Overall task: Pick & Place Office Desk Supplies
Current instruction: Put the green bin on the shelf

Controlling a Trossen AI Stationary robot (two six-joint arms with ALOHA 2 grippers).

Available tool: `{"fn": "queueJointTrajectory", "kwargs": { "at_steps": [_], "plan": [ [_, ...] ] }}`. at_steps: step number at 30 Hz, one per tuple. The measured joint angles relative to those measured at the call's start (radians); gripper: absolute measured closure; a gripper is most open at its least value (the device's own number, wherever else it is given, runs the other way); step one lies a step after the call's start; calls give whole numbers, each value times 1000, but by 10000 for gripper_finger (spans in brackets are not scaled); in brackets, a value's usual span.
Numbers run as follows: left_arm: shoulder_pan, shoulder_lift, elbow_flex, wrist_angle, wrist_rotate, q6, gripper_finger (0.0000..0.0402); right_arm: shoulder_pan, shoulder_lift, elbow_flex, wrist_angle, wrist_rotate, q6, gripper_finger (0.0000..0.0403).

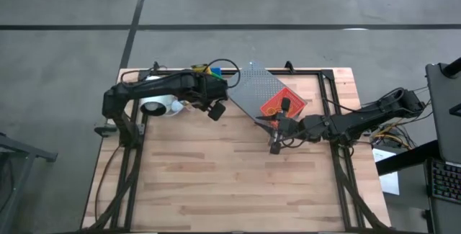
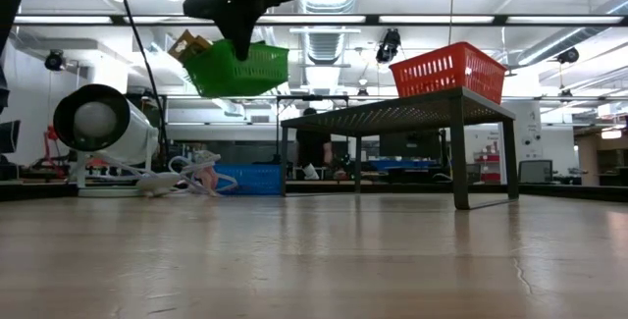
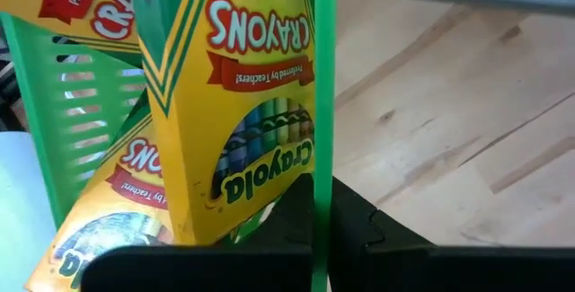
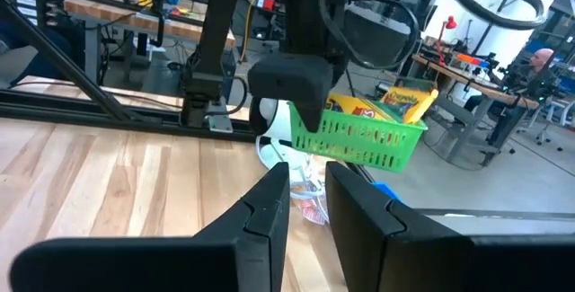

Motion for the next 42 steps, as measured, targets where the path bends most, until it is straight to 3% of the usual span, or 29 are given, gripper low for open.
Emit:
{"fn": "queueJointTrajectory", "kwargs": {
  "at_steps": [9, 19, 36, 42],
  "plan": [
    [4, 10, 0, 158, 16, 97, 394, 0, 0, 0, 0, 0, 0, 320],
    [24, 98, 7, 209, 22, 170, 394, 0, 0, 0, 0, 0, 0, 327],
    [47, 328, 381, 146, 18, 338, 394, 0, 0, 0, 0, 0, 0, 324],
    [66, 352, 427, 131, 38, 344, 394, 0, 0, 0, 0, 0, 0, 321]
  ]
}}
